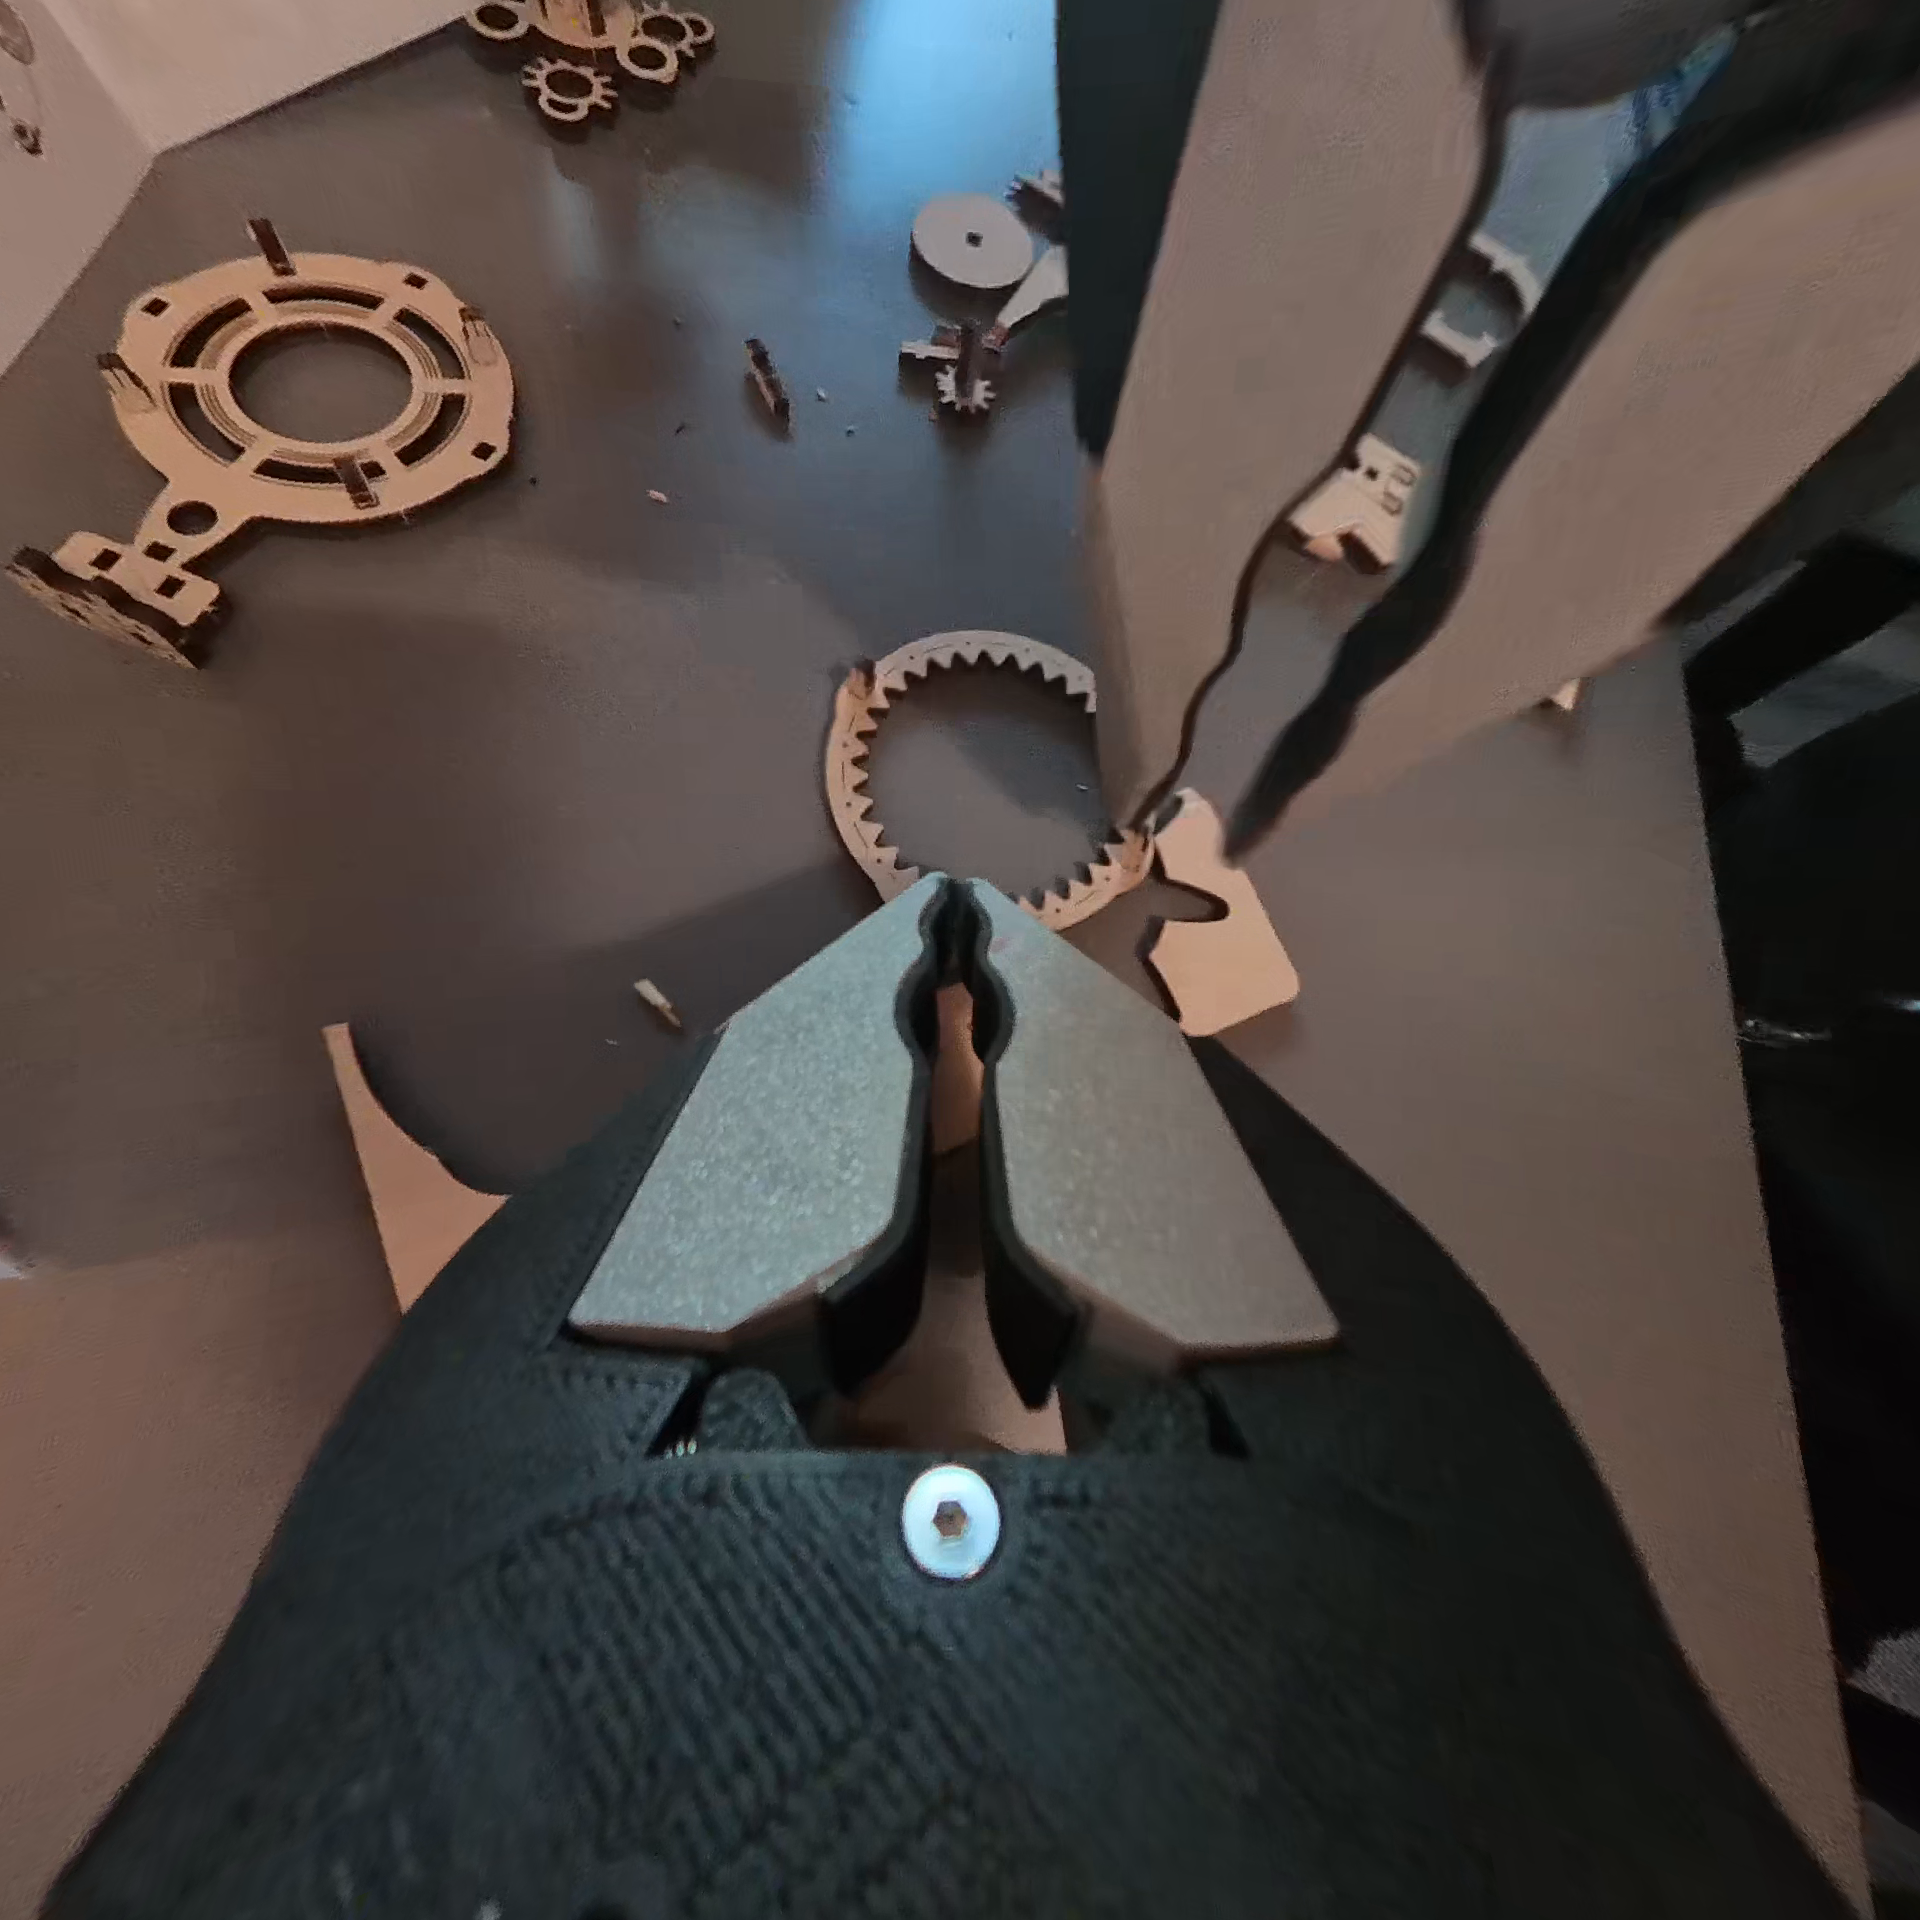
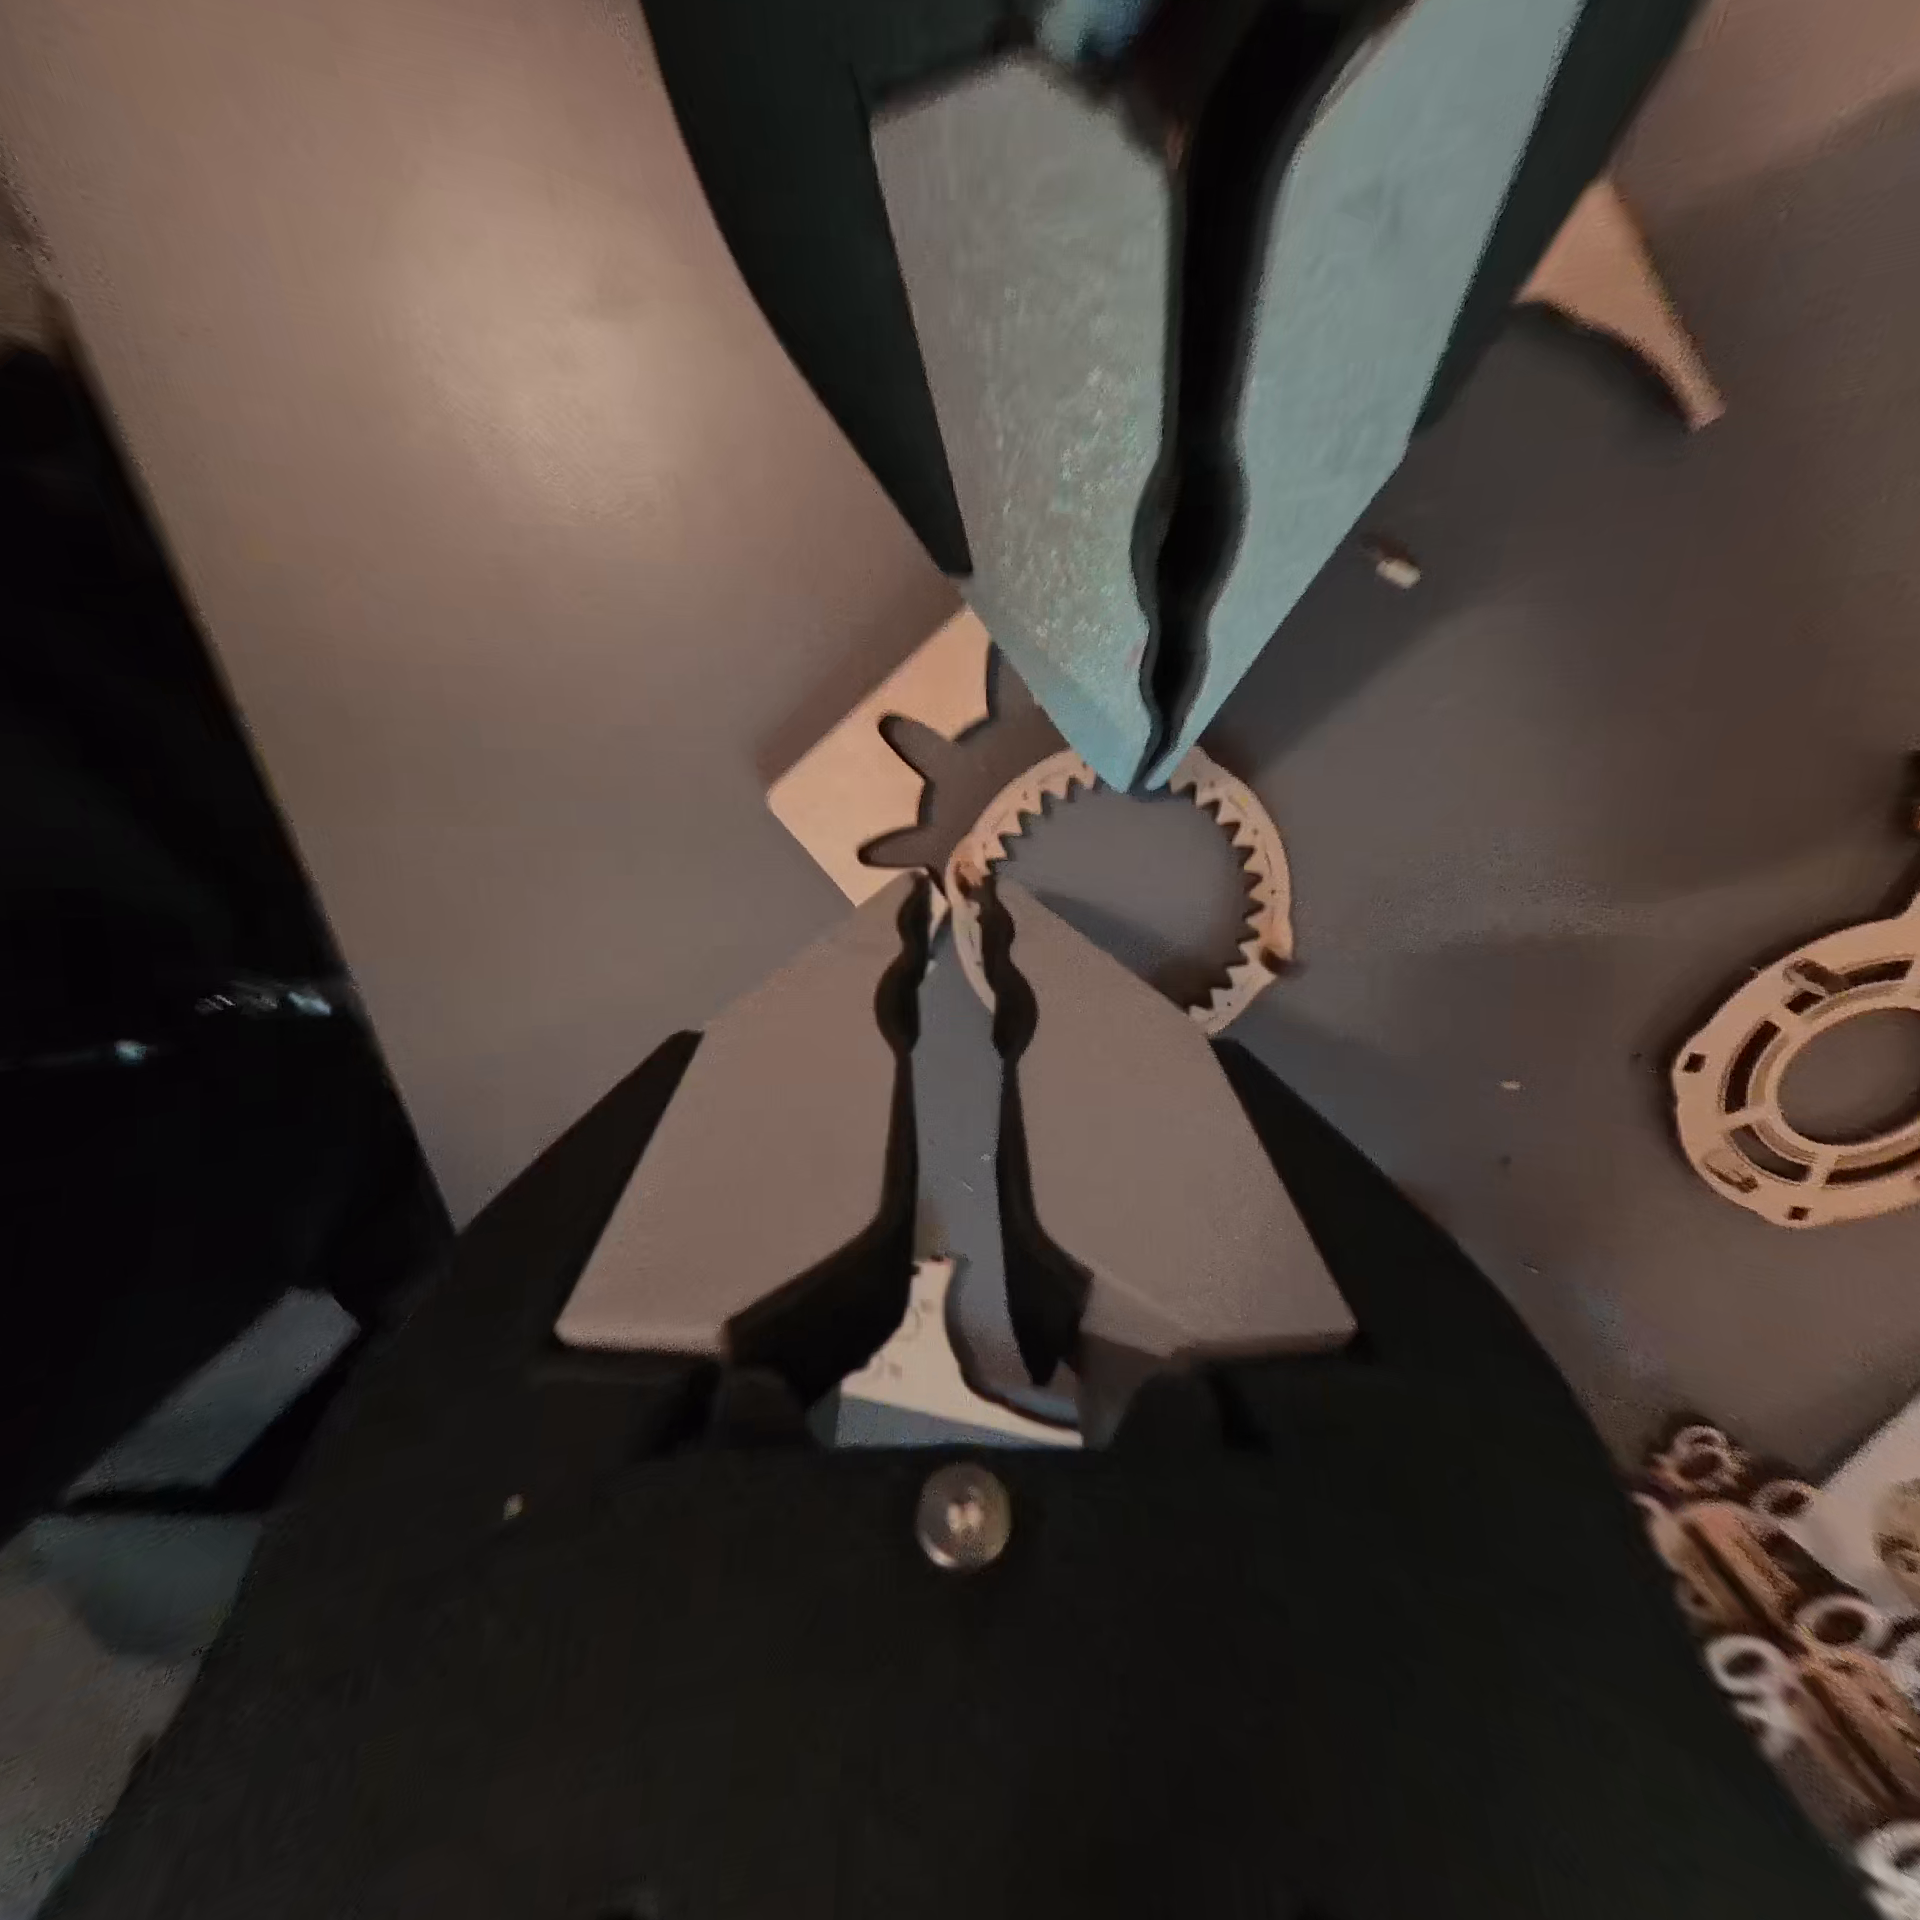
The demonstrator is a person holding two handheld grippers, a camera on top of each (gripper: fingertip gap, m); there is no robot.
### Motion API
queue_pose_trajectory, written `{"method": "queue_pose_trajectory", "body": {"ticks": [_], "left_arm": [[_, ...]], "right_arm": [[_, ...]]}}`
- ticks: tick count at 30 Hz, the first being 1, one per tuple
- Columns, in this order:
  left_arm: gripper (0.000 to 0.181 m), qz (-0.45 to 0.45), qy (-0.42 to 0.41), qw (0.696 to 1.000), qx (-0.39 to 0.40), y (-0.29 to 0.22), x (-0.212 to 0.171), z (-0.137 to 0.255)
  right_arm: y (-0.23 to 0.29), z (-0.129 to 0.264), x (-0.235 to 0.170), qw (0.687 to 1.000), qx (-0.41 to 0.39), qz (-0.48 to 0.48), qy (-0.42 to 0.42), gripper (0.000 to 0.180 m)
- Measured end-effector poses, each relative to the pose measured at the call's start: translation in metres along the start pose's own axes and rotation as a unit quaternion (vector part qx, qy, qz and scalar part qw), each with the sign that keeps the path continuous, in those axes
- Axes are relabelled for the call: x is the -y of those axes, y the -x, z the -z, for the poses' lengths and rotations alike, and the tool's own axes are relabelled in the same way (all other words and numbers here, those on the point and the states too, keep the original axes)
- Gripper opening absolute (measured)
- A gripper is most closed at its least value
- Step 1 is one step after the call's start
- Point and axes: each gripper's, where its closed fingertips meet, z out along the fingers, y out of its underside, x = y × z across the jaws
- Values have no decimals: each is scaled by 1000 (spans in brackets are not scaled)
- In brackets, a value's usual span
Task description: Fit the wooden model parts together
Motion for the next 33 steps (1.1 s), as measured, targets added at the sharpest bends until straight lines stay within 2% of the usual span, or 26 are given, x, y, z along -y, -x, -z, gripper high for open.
{"method": "queue_pose_trajectory", "body": {"ticks": [2,5,9,14,18,23,33], "left_arm": [[0,2,-1,1000,8,0,0,0],[0,-3,0,1000,21,0,0,0],[0,-16,5,999,36,0,0,0],[0,-76,9,997,19,-16,-1,-1],[0,-110,13,994,12,-25,0,-7],[0,-101,11,995,1,-27,2,-10],[0,-86,9,996,18,-28,2,-11]], "right_arm": [[0,14,9,997,17,-19,-71,17],[-18,30,7,991,-12,-45,-122,26],[-20,43,3,978,-11,-84,-190,15],[-9,8,-10,981,2,-93,-168,18],[-4,2,-6,981,17,-90,-172,20],[-5,-9,-14,990,12,-82,-113,5],[-3,-3,-15,996,10,-64,-66,6]]}}
